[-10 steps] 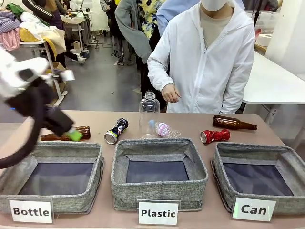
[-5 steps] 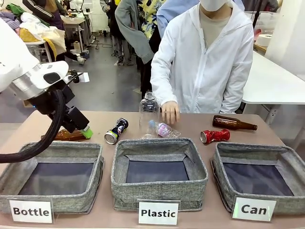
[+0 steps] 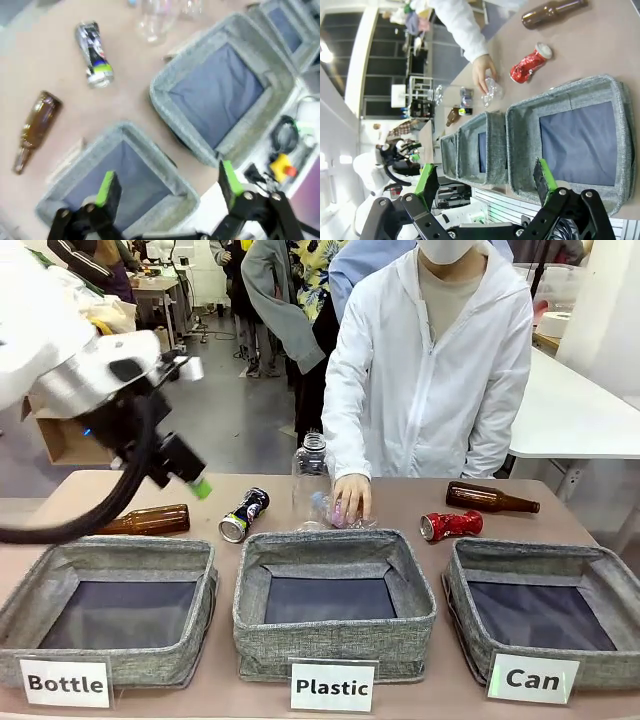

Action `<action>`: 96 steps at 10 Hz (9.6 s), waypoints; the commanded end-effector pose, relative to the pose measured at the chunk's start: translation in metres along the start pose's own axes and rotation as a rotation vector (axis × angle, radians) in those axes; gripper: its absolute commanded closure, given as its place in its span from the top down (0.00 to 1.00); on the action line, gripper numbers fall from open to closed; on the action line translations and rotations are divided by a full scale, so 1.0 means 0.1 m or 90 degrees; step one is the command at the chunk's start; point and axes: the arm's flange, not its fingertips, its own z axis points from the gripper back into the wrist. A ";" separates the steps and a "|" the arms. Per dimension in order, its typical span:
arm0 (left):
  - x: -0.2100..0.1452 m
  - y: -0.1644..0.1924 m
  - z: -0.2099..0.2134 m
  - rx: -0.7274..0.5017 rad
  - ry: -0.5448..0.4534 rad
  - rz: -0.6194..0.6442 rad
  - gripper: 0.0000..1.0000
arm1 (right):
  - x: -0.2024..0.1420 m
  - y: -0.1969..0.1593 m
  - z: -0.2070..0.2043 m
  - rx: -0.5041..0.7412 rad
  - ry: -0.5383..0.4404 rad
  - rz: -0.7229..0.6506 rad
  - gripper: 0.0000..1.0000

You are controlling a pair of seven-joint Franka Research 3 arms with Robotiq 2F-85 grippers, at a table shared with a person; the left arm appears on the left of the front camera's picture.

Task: Sort the can waste into the basket.
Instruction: Pick up the can waste from the table and place it in the right Fabric basket.

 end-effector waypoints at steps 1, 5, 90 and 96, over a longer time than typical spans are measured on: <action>0.78 -0.08 -0.09 0.091 0.055 0.032 1.00 | 0.04 0.00 0.01 0.015 -0.006 0.018 1.00; 1.40 0.47 -0.73 0.180 0.072 0.184 1.00 | 0.04 0.00 0.01 0.015 -0.006 0.018 1.00; 1.93 -4.22 -2.03 -0.087 0.066 -0.712 0.99 | -0.07 -0.01 2.05 -0.144 -0.094 0.128 1.00; 1.80 -4.15 -1.83 -0.097 0.036 -0.715 1.00 | -0.07 -0.01 2.05 -0.144 -0.094 0.128 1.00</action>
